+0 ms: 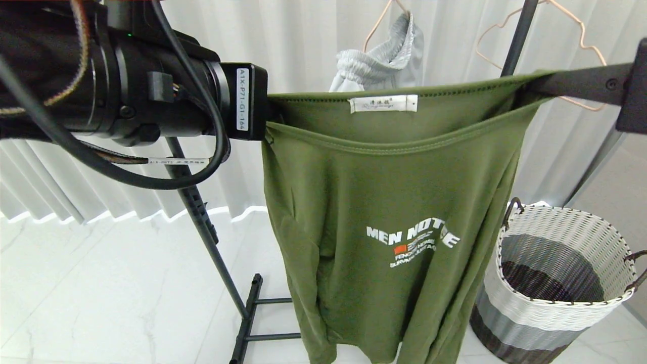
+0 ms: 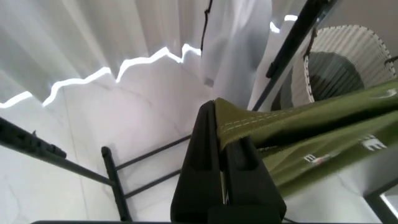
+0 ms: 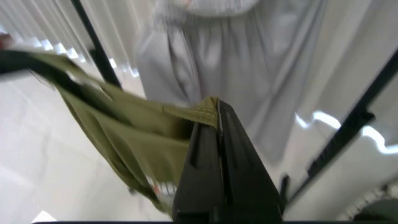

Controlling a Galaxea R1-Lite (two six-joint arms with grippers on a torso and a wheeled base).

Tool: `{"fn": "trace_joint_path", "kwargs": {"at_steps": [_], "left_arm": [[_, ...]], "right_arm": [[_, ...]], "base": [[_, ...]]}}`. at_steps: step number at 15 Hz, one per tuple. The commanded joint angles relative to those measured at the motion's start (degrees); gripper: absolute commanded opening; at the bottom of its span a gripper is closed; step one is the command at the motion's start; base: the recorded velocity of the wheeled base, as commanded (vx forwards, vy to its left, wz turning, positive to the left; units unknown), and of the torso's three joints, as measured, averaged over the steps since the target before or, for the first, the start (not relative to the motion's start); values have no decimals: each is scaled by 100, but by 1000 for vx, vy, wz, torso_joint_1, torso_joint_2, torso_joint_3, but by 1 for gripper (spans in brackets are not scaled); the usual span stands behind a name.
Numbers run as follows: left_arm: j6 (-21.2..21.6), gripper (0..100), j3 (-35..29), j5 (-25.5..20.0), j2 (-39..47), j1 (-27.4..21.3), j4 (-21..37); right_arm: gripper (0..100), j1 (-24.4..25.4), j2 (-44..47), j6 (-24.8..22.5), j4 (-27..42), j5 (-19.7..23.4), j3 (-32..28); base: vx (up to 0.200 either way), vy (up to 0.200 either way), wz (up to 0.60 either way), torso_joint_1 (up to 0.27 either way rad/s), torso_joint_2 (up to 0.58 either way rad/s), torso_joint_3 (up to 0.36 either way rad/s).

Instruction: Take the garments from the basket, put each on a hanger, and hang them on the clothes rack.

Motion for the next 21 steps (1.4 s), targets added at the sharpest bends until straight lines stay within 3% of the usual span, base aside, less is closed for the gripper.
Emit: {"fn": "trace_joint_path", "kwargs": {"at_steps": [1,3,6,9,12,16,18,19,21], "left_arm": [[-15,0,19,5,94,-39,-41],[-23,0,10,5,164,-39,-216],[47,0,2,-4,437,-39,-814],[56,0,-95,-4,604,-39,-937],[56,0,-104,-4,639,-39,-946],[100,0,-130,-48,507,-48,-928],[109,0,-148,-179,252,-39,-761],[100,0,-157,-276,-108,-39,-199],[91,0,-139,-487,-460,-39,241]], "right_arm": [[0,-52,-287,-42,473,7,-53],[0,-43,-595,-42,1080,69,-106],[0,572,-1043,116,1871,587,-89],[0,1715,-1078,749,1941,1396,61],[0,1882,-929,766,1765,1422,131],[0,1750,-955,766,1765,1335,140],[0,1310,-946,714,1756,1229,140],[0,880,-938,564,1721,1220,122],[0,405,-920,327,1642,1247,131]], "base": [[0,0,0,0,0,0],[0,0,0,0,0,0],[0,0,0,0,0,0],[0,0,0,0,0,0],[0,0,0,0,0,0],[0,0,0,0,0,0],[0,0,0,0,0,0],[0,0,0,0,0,0],[0,0,0,0,0,0]]}}
